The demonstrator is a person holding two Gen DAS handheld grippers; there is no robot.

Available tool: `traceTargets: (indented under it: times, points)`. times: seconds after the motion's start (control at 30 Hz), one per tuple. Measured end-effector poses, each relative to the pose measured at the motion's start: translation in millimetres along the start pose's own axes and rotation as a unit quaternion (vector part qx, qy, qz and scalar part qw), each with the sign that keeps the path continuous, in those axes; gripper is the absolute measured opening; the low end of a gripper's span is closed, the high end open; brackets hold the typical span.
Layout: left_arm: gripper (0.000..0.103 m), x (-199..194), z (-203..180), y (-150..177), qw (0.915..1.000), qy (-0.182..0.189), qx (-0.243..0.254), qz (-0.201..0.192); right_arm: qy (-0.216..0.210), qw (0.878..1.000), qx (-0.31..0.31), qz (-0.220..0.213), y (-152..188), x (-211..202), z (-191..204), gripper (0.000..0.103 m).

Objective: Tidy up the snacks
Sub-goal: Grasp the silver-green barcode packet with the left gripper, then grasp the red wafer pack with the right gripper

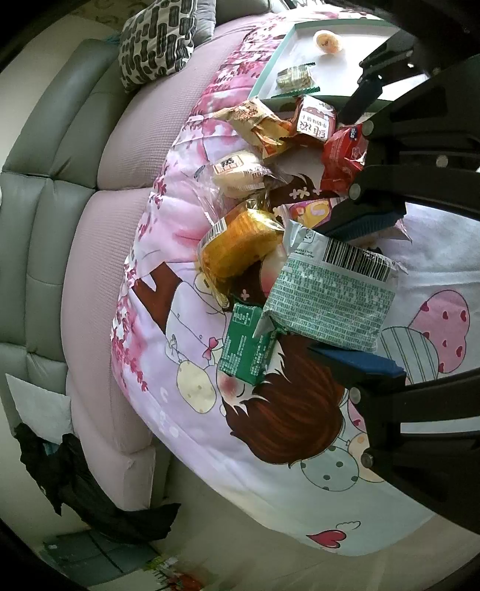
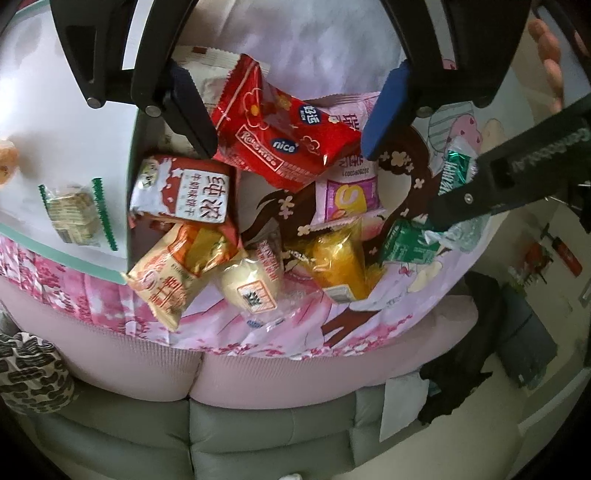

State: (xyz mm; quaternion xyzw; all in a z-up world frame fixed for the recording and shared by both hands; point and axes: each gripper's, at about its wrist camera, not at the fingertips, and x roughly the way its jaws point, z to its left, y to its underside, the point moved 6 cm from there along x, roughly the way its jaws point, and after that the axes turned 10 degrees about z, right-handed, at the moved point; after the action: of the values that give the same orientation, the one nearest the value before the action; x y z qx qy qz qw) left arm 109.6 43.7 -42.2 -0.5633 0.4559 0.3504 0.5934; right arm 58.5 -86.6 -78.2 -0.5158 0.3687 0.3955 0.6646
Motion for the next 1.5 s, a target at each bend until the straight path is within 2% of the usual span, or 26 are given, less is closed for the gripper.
traceTargets:
  times: [0.1,0.37,0.47,0.53,0.83,1.17,1.5]
  points:
    - [0.056,0.4,-0.3,0.3,1.0000,0.001,-0.001,0.001,0.005,1.000,-0.002,0.001,-0.2,3.8,0.7,0.088]
    - [0.056,2.2,-0.1,0.4,1.0000,-0.001,-0.001,0.004,0.009,1.000,0.009,0.005,-0.6,9.0,-1.1,0.089]
    - [0.056,2.4,-0.4,0.3,1.0000,-0.001,-0.001,0.004,0.007,1.000,0.023,0.006,-0.7,8.1,-4.9,0.085]
    - [0.056,2.9,-1.1,0.6,1.0000,-0.001,0.000,0.005,0.004,1.000,0.030,0.004,-0.8,6.0,-8.2,0.076]
    - [0.056,4.0,-2.9,0.6,1.0000,-0.003,0.005,0.007,-0.001,0.999,0.034,-0.003,-2.4,1.3,-9.0,0.057]
    - [0.056,3.7,-3.1,0.9,1.0000,-0.003,0.004,0.006,-0.019,0.999,0.044,-0.006,-1.9,-4.2,-11.2,0.049]
    - [0.056,-9.1,-0.8,-2.0,0.9999,-0.001,0.005,-0.011,-0.030,0.996,0.053,-0.058,-5.6,-46.9,-14.1,0.049]
